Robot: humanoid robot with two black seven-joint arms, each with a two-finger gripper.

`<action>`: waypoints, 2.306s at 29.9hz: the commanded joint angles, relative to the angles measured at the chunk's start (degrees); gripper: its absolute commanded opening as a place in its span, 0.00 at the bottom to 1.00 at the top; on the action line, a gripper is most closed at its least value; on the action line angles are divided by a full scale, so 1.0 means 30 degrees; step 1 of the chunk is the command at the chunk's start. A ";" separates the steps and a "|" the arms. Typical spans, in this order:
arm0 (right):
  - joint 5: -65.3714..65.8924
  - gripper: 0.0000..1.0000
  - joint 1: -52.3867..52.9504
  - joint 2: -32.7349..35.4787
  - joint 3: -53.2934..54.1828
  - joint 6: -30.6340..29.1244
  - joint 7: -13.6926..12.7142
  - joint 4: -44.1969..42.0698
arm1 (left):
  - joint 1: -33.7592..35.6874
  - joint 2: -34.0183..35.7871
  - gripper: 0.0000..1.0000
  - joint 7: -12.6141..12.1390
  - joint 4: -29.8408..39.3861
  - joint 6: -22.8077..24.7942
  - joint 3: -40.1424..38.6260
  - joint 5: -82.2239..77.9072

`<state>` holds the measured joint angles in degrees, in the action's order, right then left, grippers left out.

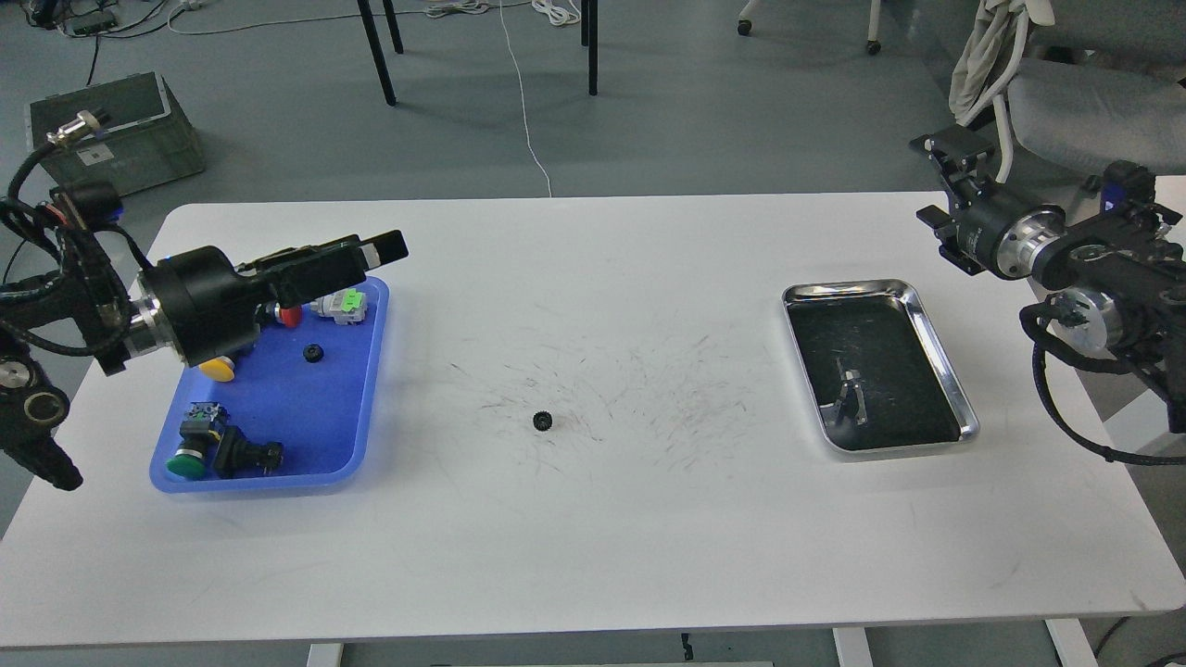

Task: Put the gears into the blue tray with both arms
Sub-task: 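Swing the left gripper out over the blue tray toward the gear, then lower the left gripper down over the black gear on the table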

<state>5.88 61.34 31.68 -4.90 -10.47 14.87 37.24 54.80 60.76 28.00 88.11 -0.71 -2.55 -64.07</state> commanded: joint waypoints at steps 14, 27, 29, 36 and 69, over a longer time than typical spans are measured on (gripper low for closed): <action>0.0149 0.93 -0.1257 0.0367 -0.0008 -0.1287 0.0113 0.0654 | 0.0568 -0.2998 0.91 -0.0001 -0.0160 -0.0494 0.1171 -0.7878; 0.0325 0.93 -0.1140 0.0396 -0.0038 -0.1170 0.0083 0.0508 | 0.1771 -0.4604 0.99 -0.0001 -0.1211 -0.0260 -0.1143 -0.9524; 0.0325 0.93 -0.1110 0.0396 -0.0038 -0.1112 0.0083 0.0537 | 0.1684 -0.5865 0.99 -0.0001 -0.1654 -0.0434 -0.1143 -0.9816; 0.0354 0.93 -0.1023 0.0396 -0.0067 -0.1053 0.0054 0.0508 | 0.1244 -0.7946 0.99 -0.0001 -0.2208 -0.1576 -0.1406 -1.4936; 0.0178 0.94 -0.0580 0.1217 0.4614 -0.0203 0.0698 -0.1660 | -0.1217 -1.3633 0.89 -0.0001 -1.0325 -0.3569 -0.0675 -2.0311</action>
<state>6.48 62.12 35.38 3.56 -11.23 16.39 32.89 51.30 20.24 28.00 57.80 -10.98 -4.81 -125.01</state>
